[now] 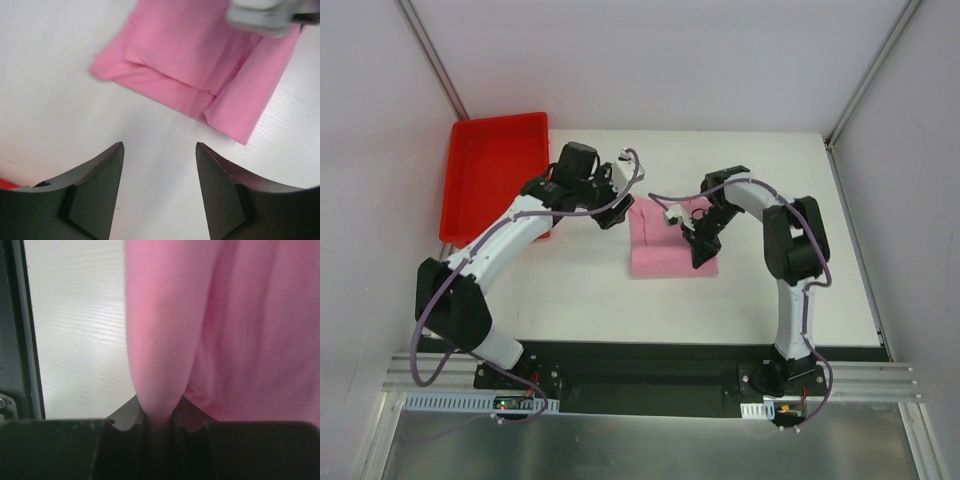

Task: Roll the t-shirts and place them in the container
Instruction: Roll the T-shirt to the center of the board.

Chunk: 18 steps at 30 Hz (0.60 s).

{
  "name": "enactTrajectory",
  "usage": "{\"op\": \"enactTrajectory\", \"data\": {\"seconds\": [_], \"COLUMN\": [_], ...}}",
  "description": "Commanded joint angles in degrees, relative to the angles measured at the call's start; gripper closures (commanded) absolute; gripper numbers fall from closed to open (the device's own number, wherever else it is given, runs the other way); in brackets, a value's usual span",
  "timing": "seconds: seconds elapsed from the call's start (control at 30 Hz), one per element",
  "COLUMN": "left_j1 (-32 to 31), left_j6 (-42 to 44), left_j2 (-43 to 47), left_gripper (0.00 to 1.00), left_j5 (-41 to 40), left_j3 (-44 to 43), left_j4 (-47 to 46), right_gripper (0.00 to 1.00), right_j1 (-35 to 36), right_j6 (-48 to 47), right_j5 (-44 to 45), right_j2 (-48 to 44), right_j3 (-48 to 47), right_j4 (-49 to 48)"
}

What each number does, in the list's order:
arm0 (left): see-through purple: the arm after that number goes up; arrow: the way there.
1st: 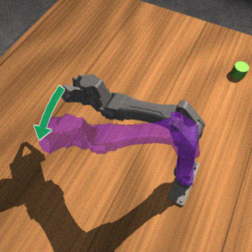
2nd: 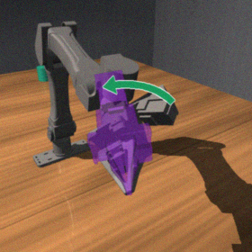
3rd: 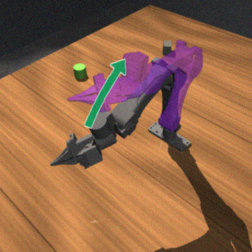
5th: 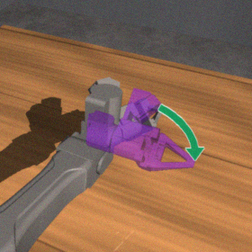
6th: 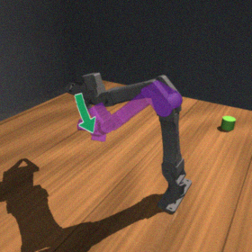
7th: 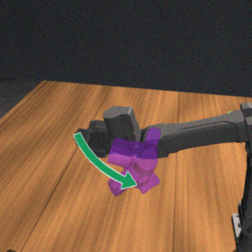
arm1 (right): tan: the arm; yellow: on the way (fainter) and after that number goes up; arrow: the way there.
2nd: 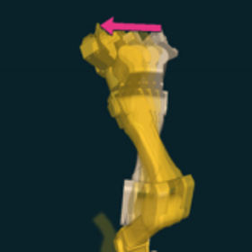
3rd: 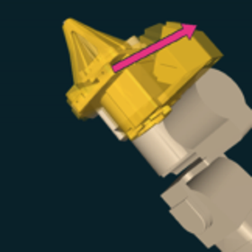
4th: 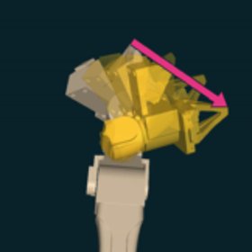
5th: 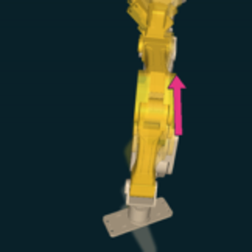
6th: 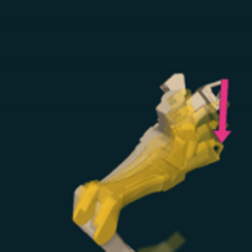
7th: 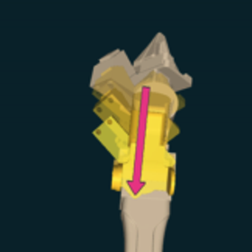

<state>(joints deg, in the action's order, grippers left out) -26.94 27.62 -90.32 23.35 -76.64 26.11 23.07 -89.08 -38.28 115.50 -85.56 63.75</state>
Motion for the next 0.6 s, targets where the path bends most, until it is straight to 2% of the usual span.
{"op": "enactTrajectory", "data": {"seconds": [0.0,0.17,0.23,0.47,0.57], "left_j1": [-4.3,-15.4,-17.7,-20.9,-21.0], "left_j6": [6.9,19.6,23.9,29.7,32.1], "left_j2": [8.7,16.6,17.5,11.5,7.8], "left_gripper": [0.4,0.39,0.39,0.38,0.38], "left_j5": [-7.5,-10.4,-10.2,-6.8,-5.6], "left_j3": [6.0,22.2,27.8,32.6,32.4], "left_j4": [-3.4,-14.6,-19.1,-34.3,-37.1], "right_gripper": [0.94,0.94,0.93,0.94,0.94], "right_j1": [-4.1,-5.1,-5.3,-6.5,-7.1], "right_j6": [-1.1,3.6,5.7,10.2,10.5], "right_j5": [-8.9,-11.3,-11.5,-11.9,-11.6], "right_j2": [12.3,16.9,19.4,23.0,23.7], "right_j3": [-10.8,-14.8,-15.4,-15.6,-15.0], "right_j4": [31.3,30.6,31.2,31.2,31.2]}}
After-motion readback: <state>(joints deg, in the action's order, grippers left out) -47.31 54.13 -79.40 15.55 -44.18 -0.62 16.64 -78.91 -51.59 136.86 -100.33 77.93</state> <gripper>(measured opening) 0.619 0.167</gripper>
